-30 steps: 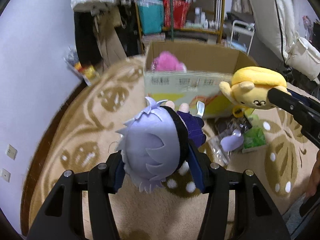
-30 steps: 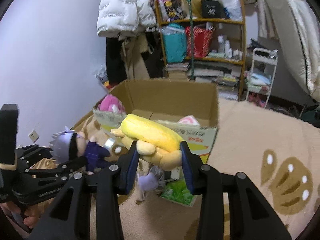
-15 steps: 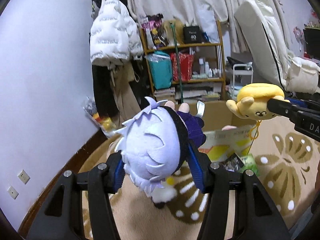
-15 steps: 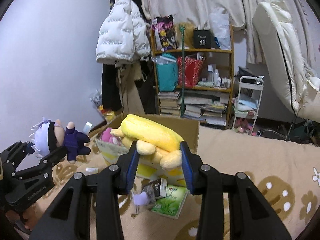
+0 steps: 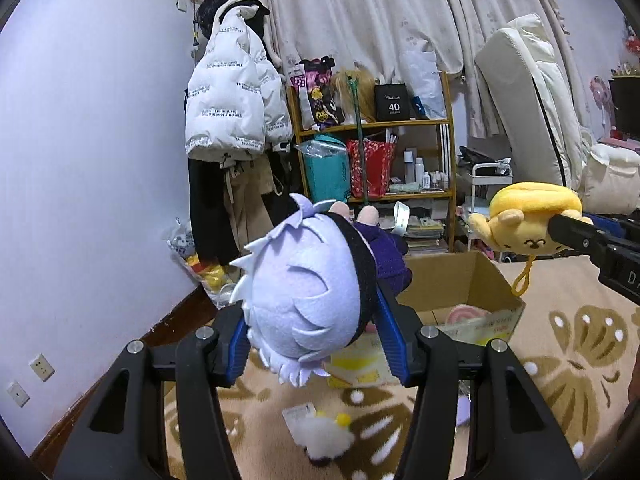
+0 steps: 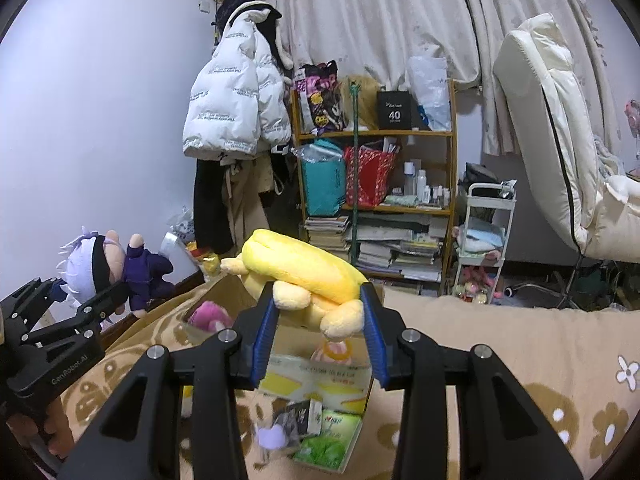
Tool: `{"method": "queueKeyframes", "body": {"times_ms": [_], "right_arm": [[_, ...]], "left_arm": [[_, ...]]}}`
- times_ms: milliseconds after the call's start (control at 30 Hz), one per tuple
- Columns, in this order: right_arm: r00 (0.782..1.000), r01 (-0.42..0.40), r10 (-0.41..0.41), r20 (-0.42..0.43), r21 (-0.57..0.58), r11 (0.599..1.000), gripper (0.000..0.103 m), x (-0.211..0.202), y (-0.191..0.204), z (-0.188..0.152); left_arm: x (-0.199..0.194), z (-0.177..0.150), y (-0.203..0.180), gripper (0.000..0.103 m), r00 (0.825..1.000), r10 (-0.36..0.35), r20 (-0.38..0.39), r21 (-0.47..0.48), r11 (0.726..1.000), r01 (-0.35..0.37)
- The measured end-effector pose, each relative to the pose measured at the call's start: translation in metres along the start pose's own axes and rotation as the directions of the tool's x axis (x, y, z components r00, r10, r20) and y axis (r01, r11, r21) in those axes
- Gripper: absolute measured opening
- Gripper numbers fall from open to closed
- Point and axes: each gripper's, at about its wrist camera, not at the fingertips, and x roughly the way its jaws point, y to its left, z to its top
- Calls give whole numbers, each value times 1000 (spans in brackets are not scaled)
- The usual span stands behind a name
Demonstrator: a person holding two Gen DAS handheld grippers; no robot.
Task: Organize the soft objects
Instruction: 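Lift the doll with the left tool while the right tool carries the yellow plush over the box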
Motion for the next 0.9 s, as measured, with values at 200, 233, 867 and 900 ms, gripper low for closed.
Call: {"method": "queueKeyframes", "body": {"times_ms": [200,233,867,900], "right_arm": [[999,21,-21,24,-12,1000,42,11,-2,9],[999,23,-22,26,-14,1000,42,14,-3,11],[998,-5,3,-57,-30,1000,43,74,-13,1],[998,-9,7,-63,-25,1000,43,77,-14,-1]], "left_arm": [[10,12,-6,54,999,-12,32,-2,1000,12],[12,14,-8,54,999,-15,39,-2,1000,15],[85,11,-30,54,996,-71,-45,6,997,71],[89,9,-31,54,995,-77,-56,6,997,77]]}}
